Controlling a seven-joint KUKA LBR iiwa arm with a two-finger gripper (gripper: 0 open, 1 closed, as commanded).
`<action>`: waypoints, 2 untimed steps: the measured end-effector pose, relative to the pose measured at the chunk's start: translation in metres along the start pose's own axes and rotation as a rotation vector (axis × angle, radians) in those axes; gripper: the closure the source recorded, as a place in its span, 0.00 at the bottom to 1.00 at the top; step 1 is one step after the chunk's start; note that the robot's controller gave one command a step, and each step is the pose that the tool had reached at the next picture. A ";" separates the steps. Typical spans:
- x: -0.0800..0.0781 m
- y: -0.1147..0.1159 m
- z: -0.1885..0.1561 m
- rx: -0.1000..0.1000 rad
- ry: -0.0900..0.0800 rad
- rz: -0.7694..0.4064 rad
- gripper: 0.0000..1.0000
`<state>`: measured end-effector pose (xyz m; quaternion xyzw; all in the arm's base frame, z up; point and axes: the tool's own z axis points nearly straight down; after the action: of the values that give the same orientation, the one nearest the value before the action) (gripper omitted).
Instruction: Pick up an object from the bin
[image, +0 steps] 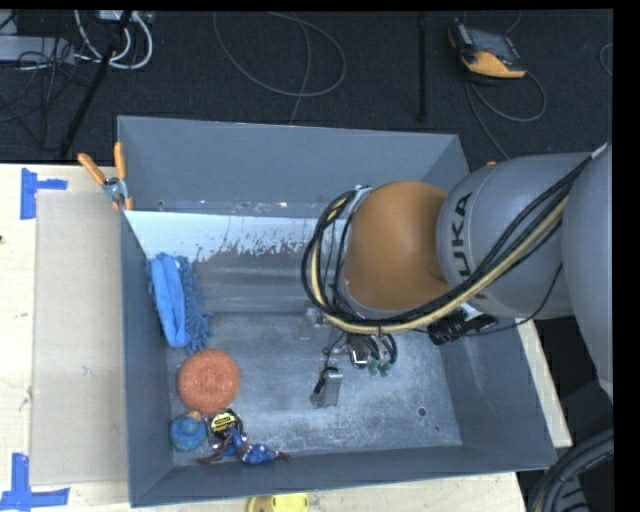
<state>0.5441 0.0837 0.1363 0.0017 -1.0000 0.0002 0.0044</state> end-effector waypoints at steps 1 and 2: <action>-0.002 0.000 -0.004 -0.001 -0.007 0.002 0.00; 0.001 0.029 0.000 0.003 -0.008 -0.097 0.00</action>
Offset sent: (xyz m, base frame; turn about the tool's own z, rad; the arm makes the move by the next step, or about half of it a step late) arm -0.0078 0.0837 -0.0070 -0.2654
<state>0.5430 0.1126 0.1364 0.0500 -0.9987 0.0014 0.0001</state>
